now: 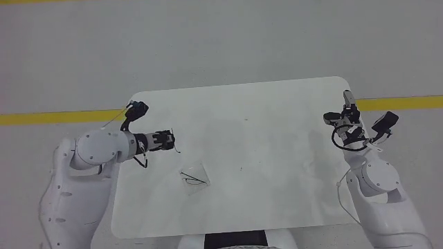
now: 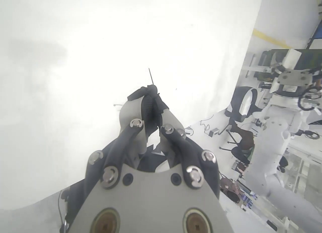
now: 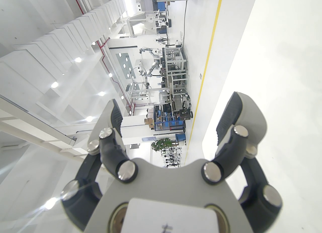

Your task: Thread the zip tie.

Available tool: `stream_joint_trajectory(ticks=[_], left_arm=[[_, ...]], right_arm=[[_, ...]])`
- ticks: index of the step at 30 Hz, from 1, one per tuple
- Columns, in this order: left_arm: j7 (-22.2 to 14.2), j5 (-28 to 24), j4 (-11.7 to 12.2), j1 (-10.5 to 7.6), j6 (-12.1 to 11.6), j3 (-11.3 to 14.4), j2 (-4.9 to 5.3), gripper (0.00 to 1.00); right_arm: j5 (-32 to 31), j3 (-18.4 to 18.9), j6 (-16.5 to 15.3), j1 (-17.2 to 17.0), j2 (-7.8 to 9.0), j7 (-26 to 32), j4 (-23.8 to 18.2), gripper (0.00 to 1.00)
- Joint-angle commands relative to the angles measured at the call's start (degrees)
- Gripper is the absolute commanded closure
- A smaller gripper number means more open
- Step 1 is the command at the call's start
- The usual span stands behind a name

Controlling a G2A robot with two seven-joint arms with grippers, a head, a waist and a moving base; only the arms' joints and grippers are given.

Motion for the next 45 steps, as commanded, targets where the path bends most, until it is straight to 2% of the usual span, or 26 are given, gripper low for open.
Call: stream_joint_trajectory(ticks=[1,4,33,35,38,45], left_arm=[[0.6,-3.6,3.2,-1.9,0.0,0.7,-0.94,1.0],[0.5,-5.1,5.1,-3.8,0.0,1.6,-1.57,1.0],[0.5,-5.1,5.1,-3.8,0.0,1.6,-1.57,1.0],[2.3,-5.7,5.3,-3.66,-0.1,2.2,-1.58,1.0],[1.9,-7.6,5.6,-4.98,0.0,2.4,-1.43,1.0],[1.0,-9.5,7.2,-10.09,0.0,3.8,-1.23,1.0]], right_arm=[[0.0,0.0,0.0,0.0,0.0,0.0,0.0,0.0],[0.0,0.0,0.0,0.0,0.0,0.0,0.0,0.0],[0.0,0.0,0.0,0.0,0.0,0.0,0.0,0.0],[0.0,0.0,0.0,0.0,0.0,0.0,0.0,0.0],[0.0,0.0,0.0,0.0,0.0,0.0,0.0,0.0],[0.0,0.0,0.0,0.0,0.0,0.0,0.0,0.0]])
